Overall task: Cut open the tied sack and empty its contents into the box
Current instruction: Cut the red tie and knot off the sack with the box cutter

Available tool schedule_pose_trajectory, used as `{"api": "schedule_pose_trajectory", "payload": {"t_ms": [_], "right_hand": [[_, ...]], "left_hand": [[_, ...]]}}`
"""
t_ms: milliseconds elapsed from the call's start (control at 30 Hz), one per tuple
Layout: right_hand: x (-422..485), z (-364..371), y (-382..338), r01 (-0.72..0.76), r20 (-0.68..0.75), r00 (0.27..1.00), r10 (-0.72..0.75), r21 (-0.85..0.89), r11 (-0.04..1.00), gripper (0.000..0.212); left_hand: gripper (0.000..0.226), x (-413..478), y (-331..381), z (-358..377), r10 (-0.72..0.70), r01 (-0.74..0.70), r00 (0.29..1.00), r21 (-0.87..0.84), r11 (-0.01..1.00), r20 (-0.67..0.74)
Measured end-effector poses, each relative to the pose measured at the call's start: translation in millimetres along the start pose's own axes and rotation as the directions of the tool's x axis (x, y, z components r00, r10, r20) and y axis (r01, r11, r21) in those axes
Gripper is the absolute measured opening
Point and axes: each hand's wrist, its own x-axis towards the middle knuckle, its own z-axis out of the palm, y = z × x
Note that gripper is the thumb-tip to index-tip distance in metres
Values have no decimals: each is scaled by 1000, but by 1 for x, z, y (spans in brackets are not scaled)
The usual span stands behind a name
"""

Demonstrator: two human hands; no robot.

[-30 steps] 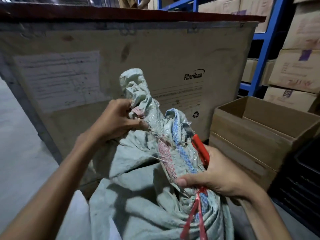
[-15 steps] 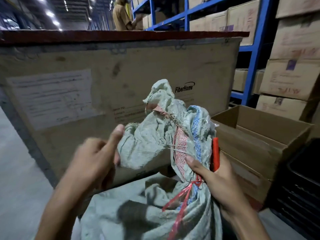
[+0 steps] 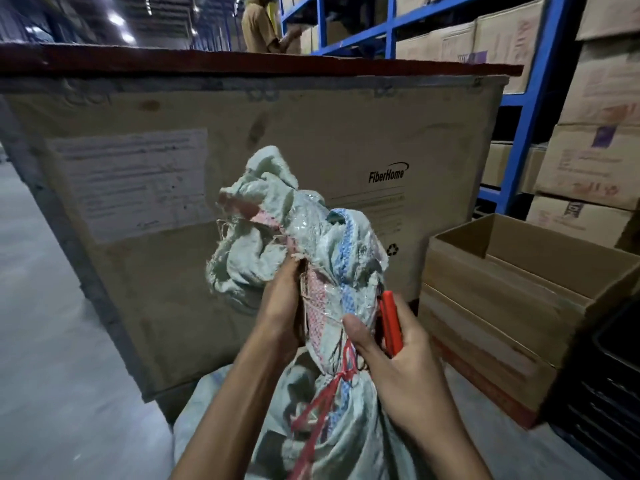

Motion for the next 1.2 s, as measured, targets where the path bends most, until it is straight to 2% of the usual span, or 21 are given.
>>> {"api": "schedule_pose_trajectory", "payload": {"t_ms": [67, 133, 167, 233, 267, 333, 433, 500, 567, 600, 700, 800, 867, 933, 1033, 1067, 1200], "right_hand": [[-1, 8, 2, 11, 60, 998, -8, -48, 999, 75], [-3, 17, 4, 18, 134, 991, -10, -63, 998, 54], [-4, 20, 4, 28, 178, 984, -14, -75, 997, 57], [-6, 20, 5, 44, 238, 971, -13, -127, 991, 81], [-6, 18, 6, 50, 243, 970, -11, -157, 986, 82], [-6, 10, 7, 48, 236, 972, -4, -181, 982, 71], [-9, -2, 4, 6, 236, 972, 18, -101, 995, 57], [-9, -5, 5, -25, 168, 985, 28, -21, 999, 55], [-6, -4, 9, -79, 58, 995, 77, 49, 996, 56], [-7, -3, 9, -94, 29, 995, 92, 80, 992, 56], [-8, -2, 9, -103, -31, 994, 108, 134, 986, 51], [-7, -5, 5, -114, -20, 993, 117, 109, 987, 36], [-4, -6, 7, -76, -40, 996, 77, 30, 997, 31], [-5, -7, 7, -10, -83, 997, 1, -116, 993, 38], [-7, -13, 1, 47, -102, 992, -75, -256, 965, 41], [-8, -15, -1, 73, -86, 991, -103, -298, 952, 37], [-16, -22, -19, 164, 3, 982, -188, -499, 851, 34]], "left_hand": [[37, 1, 1, -16, 25, -9, 984, 92, 996, -174], [27, 9, 3, -34, -39, 55, 973, 62, 997, -227], [22, 12, 4, -40, -104, 105, 972, -10, 994, -208], [22, 18, 4, -50, -200, 181, 967, -128, 975, -157], [18, 18, 4, -52, -216, 194, 965, -152, 969, -150], [25, 19, -1, -56, -221, 202, 971, -179, 963, -91], [32, 12, -4, -49, -208, 218, 975, -158, 963, 76], [40, 2, -9, -45, -195, 239, 958, -208, 949, 212], [64, -6, -20, -37, -204, 265, 934, -185, 946, 294], [71, -9, -25, -32, -218, 260, 930, -113, 959, 295], [57, -9, -39, -20, -237, 211, 926, 118, 970, 294], [46, -5, -42, -17, -187, 186, 956, 27, 982, 226], [55, 2, -43, -21, -127, 136, 983, -63, 989, 137], [84, 5, -40, -26, -89, 94, 995, -111, 989, 53], [116, 8, -36, -32, -28, 27, 999, -56, 998, -26], [119, 9, -36, -34, -28, 26, 999, -47, 999, -32], [104, 10, -36, -33, 10, -12, 995, -12, 1000, -98]]}}
